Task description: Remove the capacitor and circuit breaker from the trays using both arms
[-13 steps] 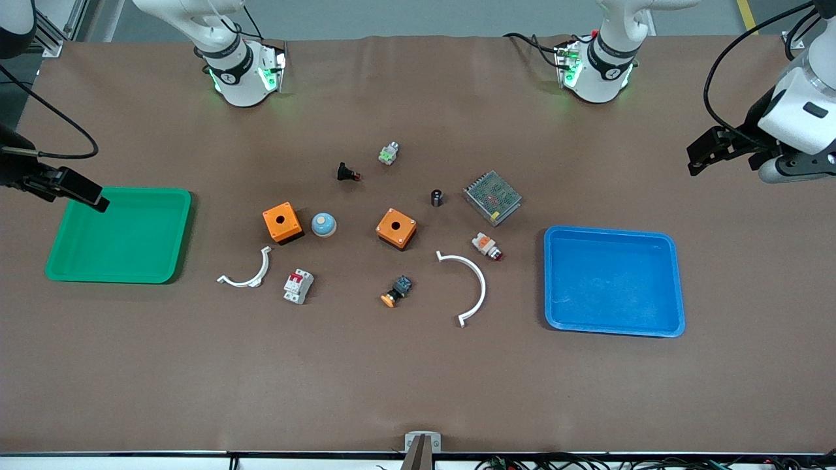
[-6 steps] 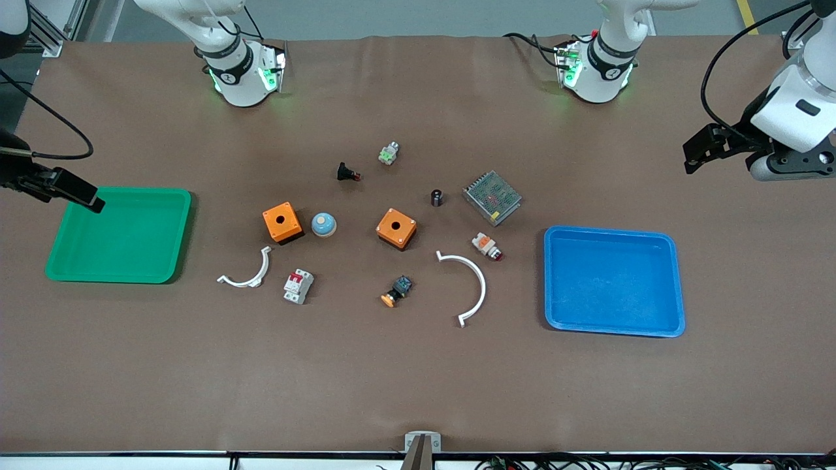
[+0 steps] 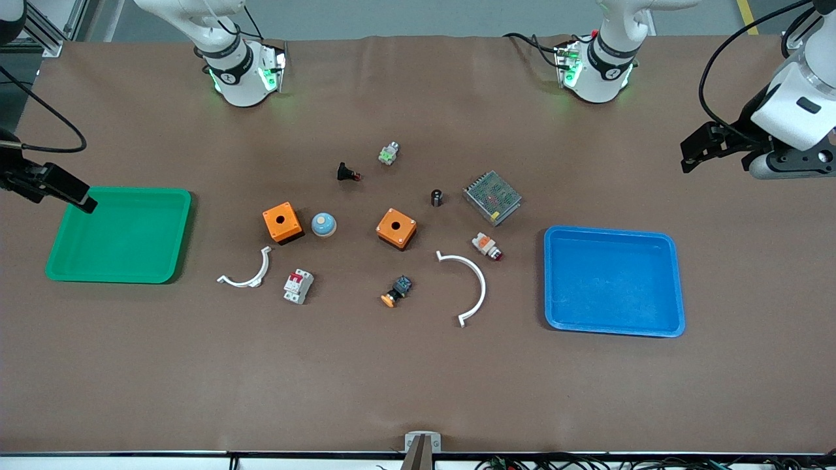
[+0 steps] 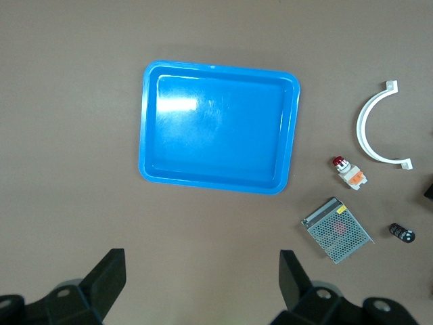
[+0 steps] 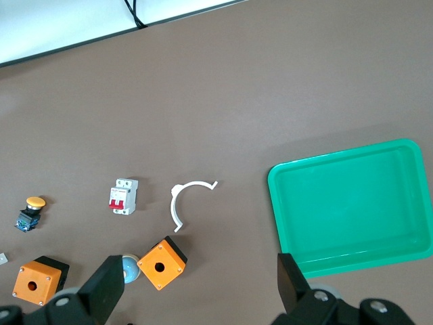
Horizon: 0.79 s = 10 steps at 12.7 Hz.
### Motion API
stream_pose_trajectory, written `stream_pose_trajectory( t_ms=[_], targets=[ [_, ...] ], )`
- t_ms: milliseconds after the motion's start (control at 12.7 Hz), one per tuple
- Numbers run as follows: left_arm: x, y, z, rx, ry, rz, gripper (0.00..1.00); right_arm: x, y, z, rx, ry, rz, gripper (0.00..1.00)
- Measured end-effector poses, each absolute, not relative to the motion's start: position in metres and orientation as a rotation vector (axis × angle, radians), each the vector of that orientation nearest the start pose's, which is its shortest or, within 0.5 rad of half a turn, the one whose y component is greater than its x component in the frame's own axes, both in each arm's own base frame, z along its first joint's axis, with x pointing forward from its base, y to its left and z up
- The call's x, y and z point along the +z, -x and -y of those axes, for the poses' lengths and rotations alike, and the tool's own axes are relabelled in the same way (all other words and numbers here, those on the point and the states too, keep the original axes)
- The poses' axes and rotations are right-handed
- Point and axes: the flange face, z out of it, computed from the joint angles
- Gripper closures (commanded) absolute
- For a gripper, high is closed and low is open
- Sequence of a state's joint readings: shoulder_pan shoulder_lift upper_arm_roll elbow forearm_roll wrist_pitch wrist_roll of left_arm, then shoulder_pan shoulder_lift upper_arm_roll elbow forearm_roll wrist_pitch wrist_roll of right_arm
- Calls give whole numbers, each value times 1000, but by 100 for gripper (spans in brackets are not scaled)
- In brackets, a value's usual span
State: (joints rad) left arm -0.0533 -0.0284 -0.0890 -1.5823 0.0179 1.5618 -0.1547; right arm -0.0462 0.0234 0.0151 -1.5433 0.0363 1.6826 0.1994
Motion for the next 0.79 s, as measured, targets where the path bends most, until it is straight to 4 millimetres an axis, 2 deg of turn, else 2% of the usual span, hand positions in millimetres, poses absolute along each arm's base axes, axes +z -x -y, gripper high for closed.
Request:
stream_pose_trajectory(
  t_ms=[553,789],
  targets=[
    [637,-540,78,-26,3123,13,0,636,-573,12,-177,3074,-325,0],
    [636,-540,79,-24,3123,13,0,638,-573,17,-203,3153,-78,0]
  ],
)
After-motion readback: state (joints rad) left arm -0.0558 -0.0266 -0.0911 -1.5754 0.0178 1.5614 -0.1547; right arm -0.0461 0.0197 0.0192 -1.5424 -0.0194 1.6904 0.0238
